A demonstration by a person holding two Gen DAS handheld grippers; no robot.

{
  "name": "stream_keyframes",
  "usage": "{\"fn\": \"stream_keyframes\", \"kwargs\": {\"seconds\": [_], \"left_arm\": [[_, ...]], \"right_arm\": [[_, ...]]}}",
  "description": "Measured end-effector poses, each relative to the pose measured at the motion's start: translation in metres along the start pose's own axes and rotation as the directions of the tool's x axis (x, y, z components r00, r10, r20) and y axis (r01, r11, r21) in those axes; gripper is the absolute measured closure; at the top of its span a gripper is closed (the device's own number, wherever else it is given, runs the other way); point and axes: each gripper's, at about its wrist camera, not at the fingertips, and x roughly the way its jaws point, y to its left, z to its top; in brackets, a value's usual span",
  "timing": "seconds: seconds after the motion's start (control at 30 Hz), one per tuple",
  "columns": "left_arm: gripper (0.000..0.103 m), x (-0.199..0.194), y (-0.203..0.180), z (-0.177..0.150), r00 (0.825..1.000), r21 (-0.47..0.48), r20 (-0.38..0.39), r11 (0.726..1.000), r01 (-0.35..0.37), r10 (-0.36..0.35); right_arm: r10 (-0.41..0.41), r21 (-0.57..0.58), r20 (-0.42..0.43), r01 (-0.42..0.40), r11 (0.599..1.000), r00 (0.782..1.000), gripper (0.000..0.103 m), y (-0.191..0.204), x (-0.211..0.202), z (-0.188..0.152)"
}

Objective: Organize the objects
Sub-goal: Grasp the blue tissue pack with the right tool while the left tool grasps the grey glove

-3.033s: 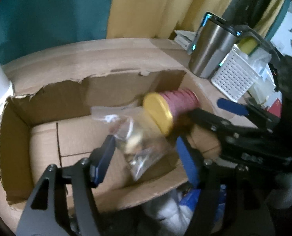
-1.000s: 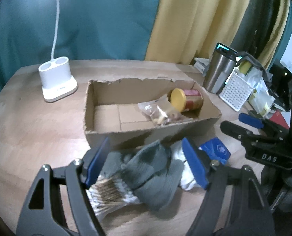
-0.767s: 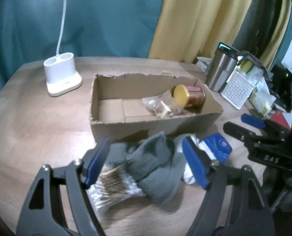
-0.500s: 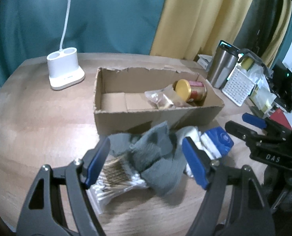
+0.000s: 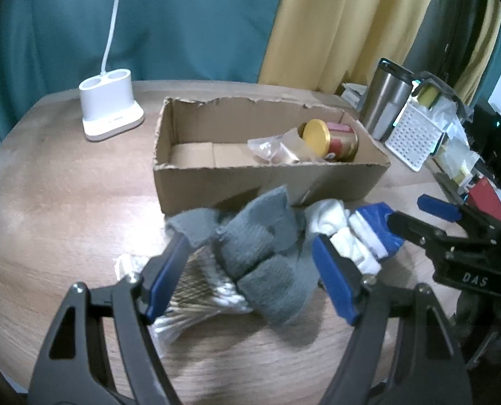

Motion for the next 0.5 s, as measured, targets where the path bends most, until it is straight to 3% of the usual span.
{"fn": "stream_keyframes", "kwargs": {"seconds": [0.23, 0.33, 0.5], "left_arm": [[0.026, 0.007, -0.005, -0.001, 1.0, 0.018, -0.006, 1.0, -0.011, 0.011], [0.027, 0.011, -0.008, -0.002, 1.0, 0.031, -0.013, 0.999, -0.015, 0.016], [0.031, 0.017, -0.01, -0.002, 0.999, 0.045, -0.02, 0.999, -0.025, 0.026]], "right_arm": [[0.024, -0.003, -0.008, -0.024, 1.0, 1.0, 0.019, 0.0, 0.006, -0.001], [0.036, -0.006, -0.014, -0.036, 0.999, 0.999, 0.008, 0.0, 0.01, -0.002], [0.058, -0.004, -0.031, -0.058, 0.998, 0.998, 0.008, 0.0, 0.018, -0.004]]}}
